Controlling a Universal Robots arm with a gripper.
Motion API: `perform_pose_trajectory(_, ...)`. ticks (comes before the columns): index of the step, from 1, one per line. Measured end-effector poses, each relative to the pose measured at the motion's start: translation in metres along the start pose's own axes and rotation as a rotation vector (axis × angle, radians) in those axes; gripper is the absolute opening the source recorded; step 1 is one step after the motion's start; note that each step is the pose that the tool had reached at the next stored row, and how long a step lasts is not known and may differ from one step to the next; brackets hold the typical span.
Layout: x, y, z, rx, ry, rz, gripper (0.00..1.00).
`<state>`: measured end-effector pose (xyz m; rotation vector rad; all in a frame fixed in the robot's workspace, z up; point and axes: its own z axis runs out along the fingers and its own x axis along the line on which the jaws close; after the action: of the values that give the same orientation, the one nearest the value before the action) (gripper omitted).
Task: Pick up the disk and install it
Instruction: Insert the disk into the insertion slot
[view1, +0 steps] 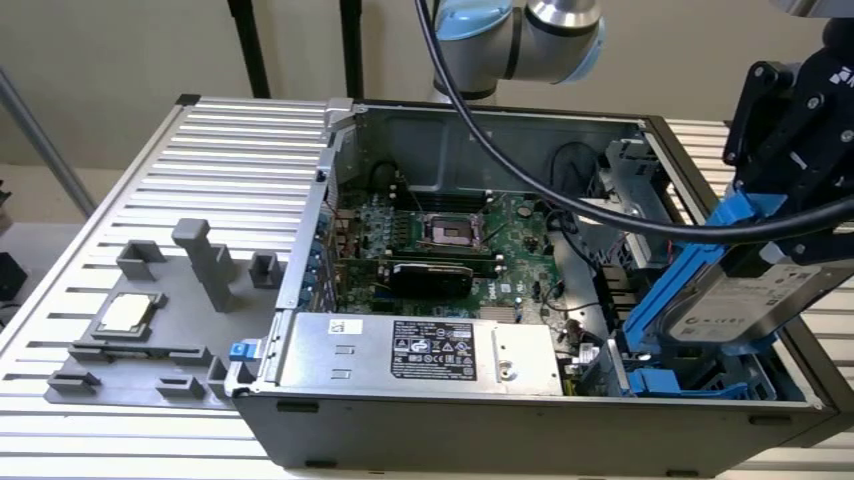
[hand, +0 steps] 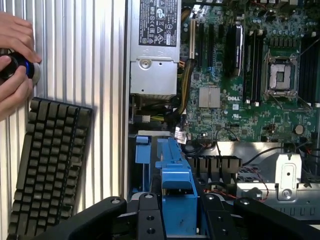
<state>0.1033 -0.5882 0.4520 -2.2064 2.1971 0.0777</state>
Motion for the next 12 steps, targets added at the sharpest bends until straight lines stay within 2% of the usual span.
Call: perform_pose_trajectory(12,0.006,-0.0011,0.0077,-0.0033,0.0001,0.0,0.33)
